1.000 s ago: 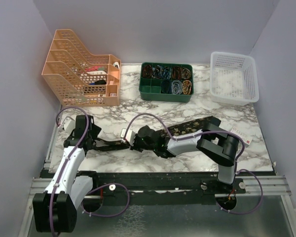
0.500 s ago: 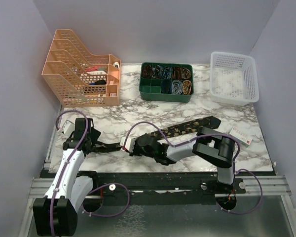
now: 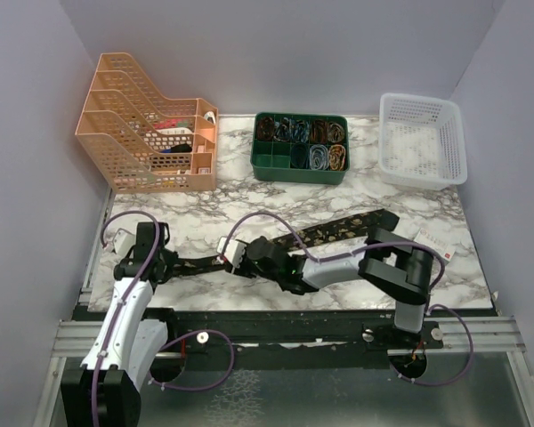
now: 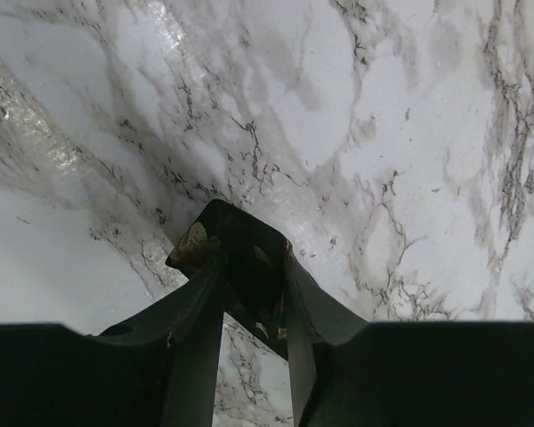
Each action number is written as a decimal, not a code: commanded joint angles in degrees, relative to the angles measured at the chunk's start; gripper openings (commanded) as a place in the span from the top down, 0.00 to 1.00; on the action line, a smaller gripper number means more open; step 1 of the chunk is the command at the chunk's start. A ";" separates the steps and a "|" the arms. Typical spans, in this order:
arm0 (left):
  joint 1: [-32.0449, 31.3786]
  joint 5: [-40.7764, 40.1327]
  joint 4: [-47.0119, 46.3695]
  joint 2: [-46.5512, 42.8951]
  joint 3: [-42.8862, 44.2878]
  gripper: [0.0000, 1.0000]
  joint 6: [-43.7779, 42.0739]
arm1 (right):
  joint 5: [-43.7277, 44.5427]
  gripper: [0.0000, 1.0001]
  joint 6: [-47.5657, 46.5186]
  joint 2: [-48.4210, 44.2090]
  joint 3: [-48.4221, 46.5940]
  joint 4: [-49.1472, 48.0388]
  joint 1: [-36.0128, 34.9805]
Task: Roll the ties
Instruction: Flatten out the tie at the center of the board.
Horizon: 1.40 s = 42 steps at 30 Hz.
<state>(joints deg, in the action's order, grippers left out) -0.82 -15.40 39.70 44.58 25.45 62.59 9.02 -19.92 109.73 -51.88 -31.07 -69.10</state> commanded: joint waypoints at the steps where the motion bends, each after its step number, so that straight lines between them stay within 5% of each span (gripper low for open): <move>1: 0.29 -0.01 1.65 -3.59 0.11 0.68 2.10 | -0.98 0.52 5.86 -9.97 0.63 6.29 0.02; 5: 0.29 -0.88 1.86 -5.27 0.25 0.64 2.13 | -1.45 0.37 10.56 -18.62 2.16 11.20 0.11; 8: 0.29 -0.44 1.96 -6.23 0.28 0.58 2.08 | 4.20 0.37 16.69 -24.94 5.19 13.92 2.57; 13: 0.29 -0.87 3.38 -9.68 1.28 0.46 2.73 | 3.81 0.42 34.41 -32.19 7.75 28.94 20.38; 20: 0.29 -3.34 6.50 -17.33 5.25 0.32 2.83 | -5.46 0.53 43.07 -29.60 6.35 41.98 37.24; 31: 0.29 -4.72 3.09 -22.19 9.88 0.30 -5.48 | -9.81 0.58 42.14 -24.58 6.41 45.18 50.14; 42: 0.30 -0.31 -0.92 -20.93 8.82 0.30 -6.60 | -11.25 0.55 42.02 -25.38 6.48 49.75 51.07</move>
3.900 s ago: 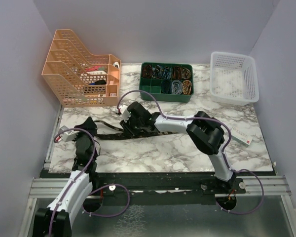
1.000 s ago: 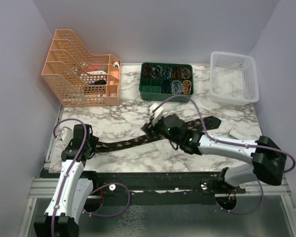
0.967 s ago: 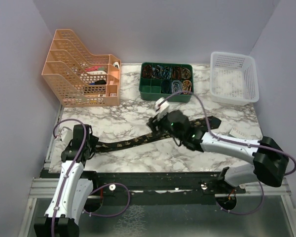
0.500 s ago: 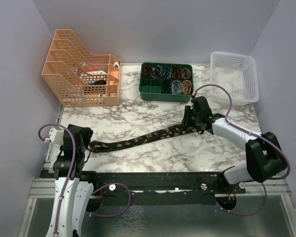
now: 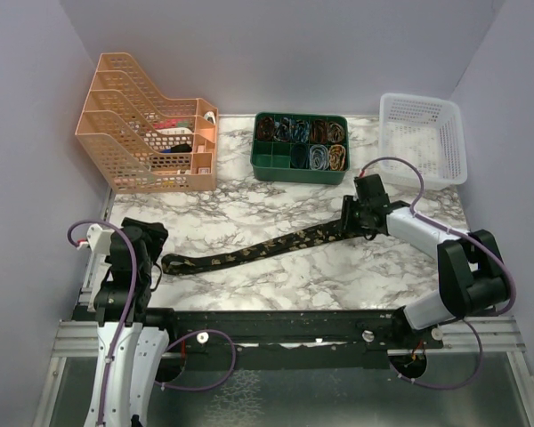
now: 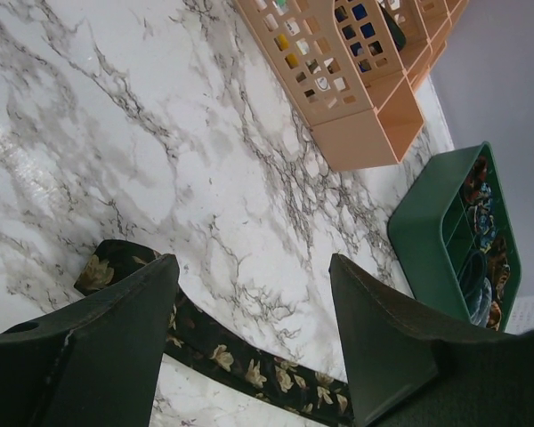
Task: Roll the ties
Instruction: Flatten out the tie at the center of the board.
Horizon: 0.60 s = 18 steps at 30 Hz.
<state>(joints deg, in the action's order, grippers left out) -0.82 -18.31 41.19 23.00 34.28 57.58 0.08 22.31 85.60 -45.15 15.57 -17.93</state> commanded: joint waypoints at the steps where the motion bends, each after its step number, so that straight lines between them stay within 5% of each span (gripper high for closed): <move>1: 0.34 2.88 -2.77 0.90 -0.01 0.29 -1.86 | -2.62 0.55 -0.70 -1.63 -0.74 4.03 -0.09; 6: 0.29 4.82 -4.80 3.13 0.62 0.29 -4.43 | -14.94 0.53 -1.39 -6.13 1.26 -0.18 -3.04; 12: 0.30 4.62 -5.33 8.11 4.12 0.18 -10.86 | -12.36 0.53 6.13 -6.26 3.40 -13.15 -22.85; 18: 0.29 3.15 -1.74 14.26 9.26 0.12 -14.93 | -13.41 0.52 8.10 5.42 -2.96 -23.33 -36.68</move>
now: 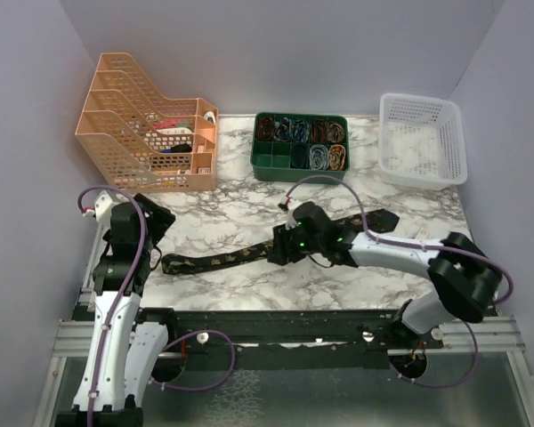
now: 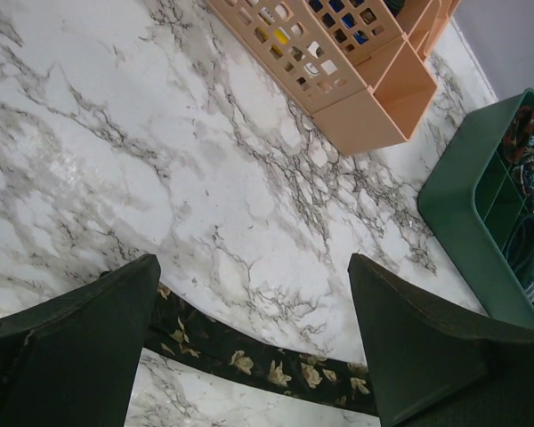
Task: Roll the ties
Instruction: Flatten out the tie at the center of the board.
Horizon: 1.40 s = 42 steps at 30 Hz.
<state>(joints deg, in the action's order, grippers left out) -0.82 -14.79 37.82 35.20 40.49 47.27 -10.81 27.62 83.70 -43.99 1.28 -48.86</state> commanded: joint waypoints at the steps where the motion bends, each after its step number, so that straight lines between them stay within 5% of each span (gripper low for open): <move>1: 0.29 -0.53 1.64 2.08 3.22 0.11 -4.53 | -2.26 0.52 3.27 9.57 -5.75 -9.43 -7.34; 9: 0.29 -1.59 1.64 0.59 3.00 0.09 -5.25 | -1.17 0.52 3.75 21.29 -12.82 -12.39 -13.04; 13: 0.31 -0.60 0.83 0.48 2.50 0.08 -5.61 | 6.48 0.52 4.73 24.48 -13.91 -11.61 -13.10; 17: 0.29 0.78 0.16 0.66 1.93 0.07 -6.37 | 12.23 0.51 3.59 26.95 -14.59 -12.23 -10.61; 28: 0.29 6.19 -3.65 2.44 -0.49 0.07 -6.10 | 10.01 0.50 -0.75 31.69 -15.17 -16.31 -2.60; 37: 0.29 11.55 -9.94 10.31 -4.57 0.05 -5.11 | -3.16 0.45 -8.17 17.46 -13.15 -11.50 0.60; 42: 0.29 11.89 -13.42 19.51 -3.91 0.04 -5.34 | 6.61 0.39 -9.13 6.59 -11.42 -3.73 1.29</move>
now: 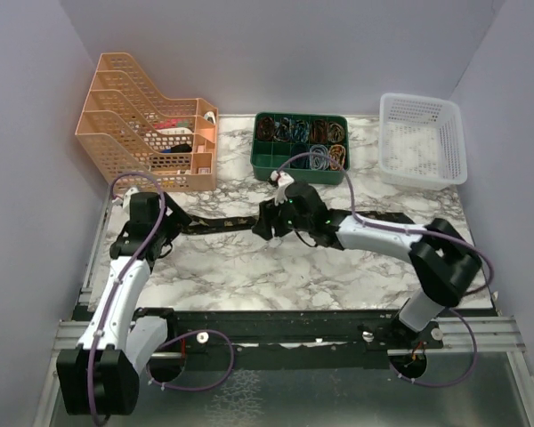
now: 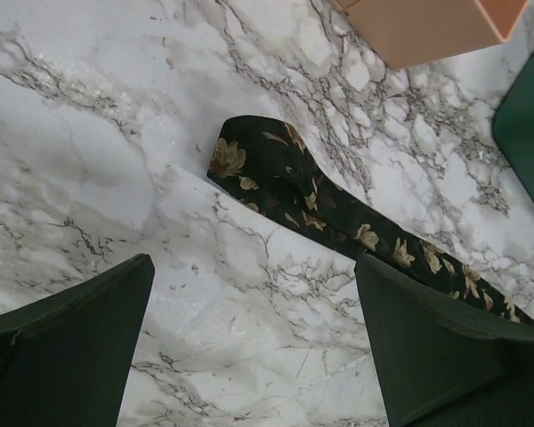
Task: Roll the ties
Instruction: Flatten out the tie at the center of the board.
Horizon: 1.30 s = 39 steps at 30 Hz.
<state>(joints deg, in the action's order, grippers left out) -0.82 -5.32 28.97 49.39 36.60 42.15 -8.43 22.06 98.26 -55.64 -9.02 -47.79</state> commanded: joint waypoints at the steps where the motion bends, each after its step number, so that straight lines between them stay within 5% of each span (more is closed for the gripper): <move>1: 0.29 2.42 -5.67 6.81 -0.33 0.04 0.11 | 5.08 0.39 -4.10 -8.45 -0.44 8.04 0.58; 22: 1.96 -5.56 -26.04 19.47 -6.58 0.19 0.04 | -3.06 0.56 2.95 17.01 -28.98 18.05 0.74; 35: 1.96 -3.23 -34.47 17.52 -13.85 0.62 -0.62 | -5.98 0.58 3.68 25.64 -40.89 22.24 -0.10; 39: 1.96 -2.98 -37.76 15.59 -16.38 0.67 -2.03 | -4.76 0.60 3.80 30.20 -47.39 25.66 -1.60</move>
<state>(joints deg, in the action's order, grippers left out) 0.80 -8.40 -4.12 67.51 22.55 42.06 -12.45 25.04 124.25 -97.93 12.40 -47.55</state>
